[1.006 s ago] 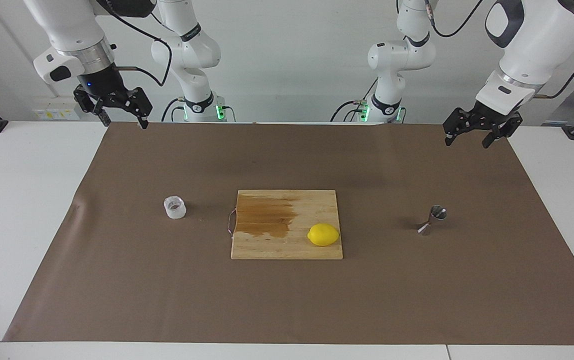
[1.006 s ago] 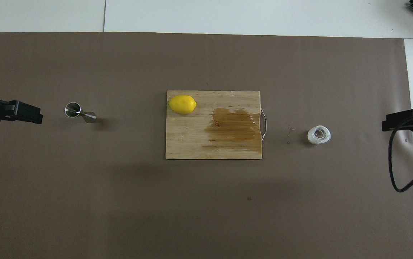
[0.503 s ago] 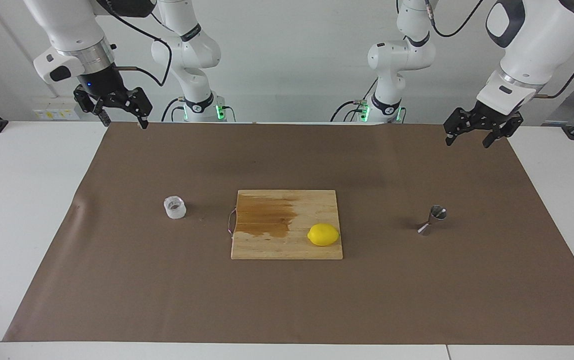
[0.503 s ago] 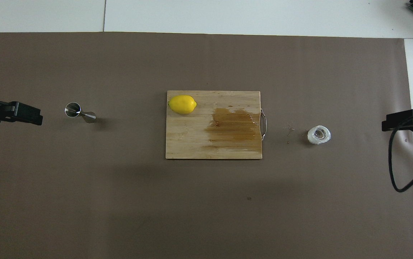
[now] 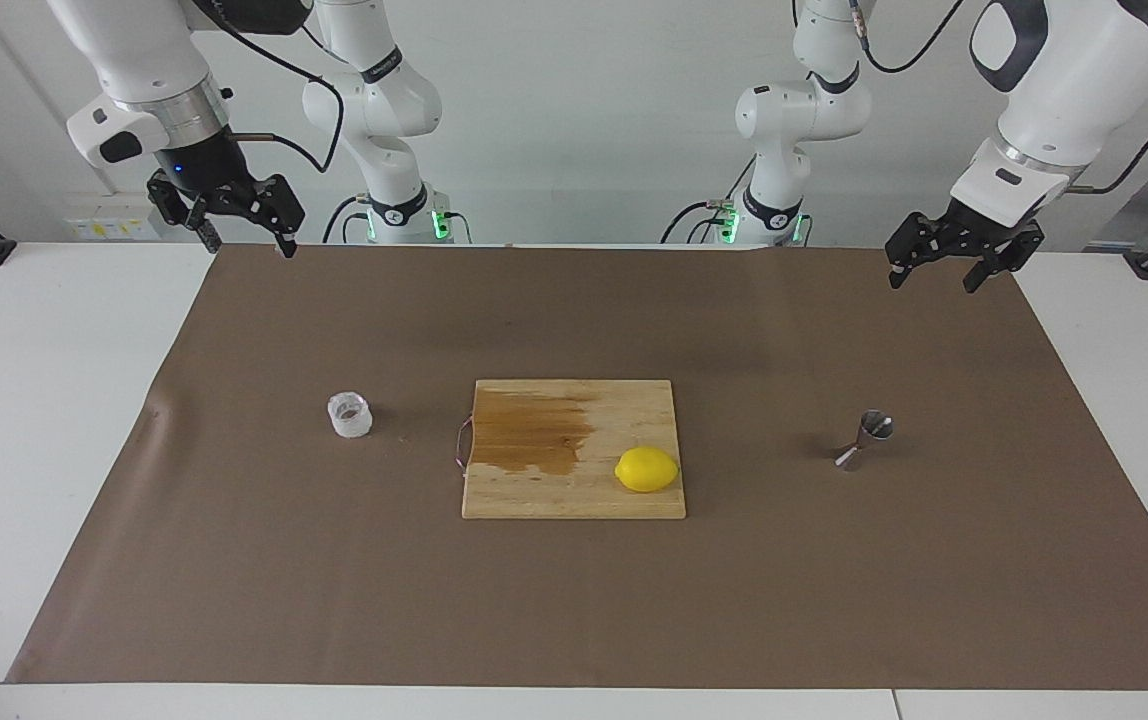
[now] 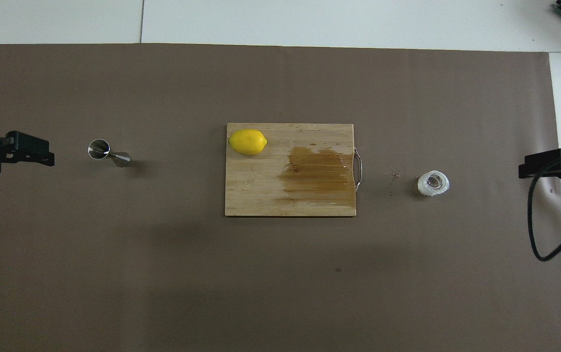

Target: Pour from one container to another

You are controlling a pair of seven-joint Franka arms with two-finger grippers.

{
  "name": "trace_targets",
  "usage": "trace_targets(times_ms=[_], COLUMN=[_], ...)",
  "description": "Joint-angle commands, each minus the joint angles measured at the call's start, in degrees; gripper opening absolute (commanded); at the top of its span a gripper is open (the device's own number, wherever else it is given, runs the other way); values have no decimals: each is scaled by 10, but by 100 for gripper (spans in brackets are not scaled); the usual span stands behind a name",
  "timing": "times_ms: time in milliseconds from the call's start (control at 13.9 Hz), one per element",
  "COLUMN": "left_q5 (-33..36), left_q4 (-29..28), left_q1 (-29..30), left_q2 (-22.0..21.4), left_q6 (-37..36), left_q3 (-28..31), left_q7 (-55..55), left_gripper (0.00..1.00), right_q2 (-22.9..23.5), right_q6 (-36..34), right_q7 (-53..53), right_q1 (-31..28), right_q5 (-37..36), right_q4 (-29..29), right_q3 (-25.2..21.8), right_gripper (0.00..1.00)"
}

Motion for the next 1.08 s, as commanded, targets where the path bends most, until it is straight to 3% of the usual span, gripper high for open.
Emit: trace_targets(times_ms=[0, 287, 503, 718, 1006], left_q5=[-65, -143, -209, -291, -406], left_q4=[-18, -93, -170, -200, -250], left_q1=[41, 88, 108, 119, 151], left_q2=[28, 40, 26, 26, 30], left_q6=[15, 58, 137, 182, 237], left_q3=[-2, -2, -2, -2, -2], left_q7=[-66, -156, -241, -360, -422], left_gripper=[100, 100, 100, 100, 100], right_q2=[-10, -10, -10, -10, -10], right_q6=[-2, -2, -2, -2, -2], right_q7=[7, 7, 7, 7, 7], right_q1=[-6, -6, -6, -6, -6], right_q5=[9, 9, 9, 9, 9], right_q4=[-10, -10, -10, -10, -10], right_q3=[4, 4, 4, 4, 4], right_gripper=[100, 100, 100, 100, 100])
